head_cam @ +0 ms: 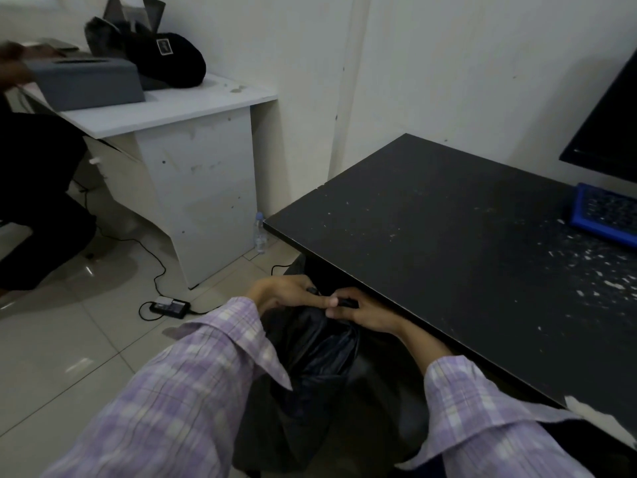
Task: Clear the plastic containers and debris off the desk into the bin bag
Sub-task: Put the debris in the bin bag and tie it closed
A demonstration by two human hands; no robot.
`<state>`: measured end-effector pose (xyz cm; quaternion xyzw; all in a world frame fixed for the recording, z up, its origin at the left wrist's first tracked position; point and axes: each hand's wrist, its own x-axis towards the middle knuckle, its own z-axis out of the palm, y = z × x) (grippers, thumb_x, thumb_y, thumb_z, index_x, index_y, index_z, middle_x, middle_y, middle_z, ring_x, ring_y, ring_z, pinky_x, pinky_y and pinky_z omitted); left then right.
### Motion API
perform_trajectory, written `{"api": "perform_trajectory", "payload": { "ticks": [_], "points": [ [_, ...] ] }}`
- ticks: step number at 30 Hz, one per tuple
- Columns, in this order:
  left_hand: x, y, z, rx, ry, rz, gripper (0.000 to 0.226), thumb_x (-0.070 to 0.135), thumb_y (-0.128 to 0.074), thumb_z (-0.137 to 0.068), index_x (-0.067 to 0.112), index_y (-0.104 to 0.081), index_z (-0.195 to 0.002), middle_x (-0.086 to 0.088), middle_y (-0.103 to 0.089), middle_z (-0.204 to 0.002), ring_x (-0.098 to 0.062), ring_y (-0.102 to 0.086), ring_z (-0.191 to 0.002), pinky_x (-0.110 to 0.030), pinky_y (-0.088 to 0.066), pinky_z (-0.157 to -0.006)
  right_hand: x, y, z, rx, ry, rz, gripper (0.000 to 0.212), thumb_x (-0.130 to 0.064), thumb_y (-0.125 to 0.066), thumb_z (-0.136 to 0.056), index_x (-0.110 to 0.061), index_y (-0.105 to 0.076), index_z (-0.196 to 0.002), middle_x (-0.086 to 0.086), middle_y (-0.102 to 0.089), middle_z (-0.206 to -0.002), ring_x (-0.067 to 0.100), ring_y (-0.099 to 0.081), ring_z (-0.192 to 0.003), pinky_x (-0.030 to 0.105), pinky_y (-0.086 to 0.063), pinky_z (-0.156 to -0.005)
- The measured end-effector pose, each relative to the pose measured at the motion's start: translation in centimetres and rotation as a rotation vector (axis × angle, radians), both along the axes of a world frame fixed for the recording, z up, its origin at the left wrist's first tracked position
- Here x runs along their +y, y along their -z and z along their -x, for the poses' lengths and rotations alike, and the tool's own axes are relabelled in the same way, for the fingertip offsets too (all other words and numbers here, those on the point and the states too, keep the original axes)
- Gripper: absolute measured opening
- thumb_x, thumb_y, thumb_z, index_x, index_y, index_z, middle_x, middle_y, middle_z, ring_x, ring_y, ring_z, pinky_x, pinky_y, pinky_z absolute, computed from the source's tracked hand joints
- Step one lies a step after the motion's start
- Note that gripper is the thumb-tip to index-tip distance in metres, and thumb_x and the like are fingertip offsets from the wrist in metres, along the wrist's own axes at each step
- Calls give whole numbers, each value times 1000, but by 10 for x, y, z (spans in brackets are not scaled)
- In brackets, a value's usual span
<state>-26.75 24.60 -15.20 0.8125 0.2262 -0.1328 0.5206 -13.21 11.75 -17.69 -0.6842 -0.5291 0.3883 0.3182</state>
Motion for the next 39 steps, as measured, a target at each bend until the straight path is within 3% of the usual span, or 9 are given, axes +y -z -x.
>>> {"api": "perform_trajectory", "payload": {
  "ticks": [5, 9, 12, 15, 18, 23, 28, 34, 39],
  "points": [
    [-6, 5, -2, -77, -9, 3, 28, 45, -61, -85, 26, -65, -105, 9, -66, -105, -12, -59, -107, -31, -41, -104, -1, -3, 0, -66, 5, 16, 18, -16, -67, -86, -22, -56, -74, -3, -53, -80, 10, -52, -83, 19, -37, -78],
    [-6, 21, -3, -60, -6, -315, 57, 67, -58, -74, 14, -69, -90, 2, -69, -88, -12, -61, -85, -38, -43, -95, -1, -6, 8, -226, -9, 35, 25, -12, -65, -84, -21, -52, -65, -4, -48, -67, 2, -45, -61, 14, -36, -59],
    [-16, 27, 4, -110, -16, -513, 37, 52, -58, -85, 16, -52, -93, 4, -55, -80, -11, -49, -79, -30, -28, -87, -9, -2, 15, -391, 15, 74, 25, -20, -61, -85, -17, -49, -63, -2, -46, -60, 7, -43, -53, 18, -31, -47],
    [-28, 32, 14, -212, -5, -612, 29, 40, -56, -89, 20, -38, -99, 5, -52, -78, -16, -48, -81, -31, -23, -92, -19, 5, 27, -637, 68, 65, 32, -35, -53, -89, -19, -45, -64, 4, -56, -68, 20, -56, -62, 27, -38, -50],
    [-34, 46, 17, -250, -32, -773, 27, 36, -52, -91, 18, -43, -110, -1, -61, -98, -19, -53, -96, -29, -20, -92, -21, 11, 36, -812, 147, -2, 22, -36, -48, -92, -17, -57, -91, 9, -67, -88, 27, -64, -82, 28, -42, -62],
    [-28, 59, 15, -145, -24, -702, 23, 33, -55, -90, 22, -56, -110, 0, -57, -104, -20, -47, -110, -29, -16, -92, -23, 20, 24, -524, 56, 30, 19, -30, -57, -87, -23, -46, -73, 7, -58, -71, 25, -61, -70, 35, -43, -58],
    [-27, 49, 16, -97, 93, -751, 40, 53, -54, -85, 19, -57, -107, 4, -50, -93, -16, -48, -104, -31, -18, -96, -30, 14, 10, -171, 17, 54, 32, -20, -74, -80, -26, -48, -63, -11, -45, -59, -5, -43, -52, 12, -32, -52],
    [-7, 43, 42, -117, -118, -803, 26, 38, -48, -93, 25, -58, -113, -1, -63, -108, -19, -53, -109, -34, -19, -103, -54, 24, -11, 60, 292, 5, 13, -14, -56, -93, -5, -65, -98, -3, -63, -94, 5, -59, -93, 2, -39, -75],
    [-26, 54, 31, -393, -179, -221, 27, 13, -47, -95, 29, -63, -110, 14, -69, -109, -3, -57, -113, -32, -30, -107, -47, 27, 13, 227, 352, -40, 21, -18, -46, -99, -14, -67, -101, -13, -64, -101, -16, -57, -90, 4, -41, -87]
  ]
}}
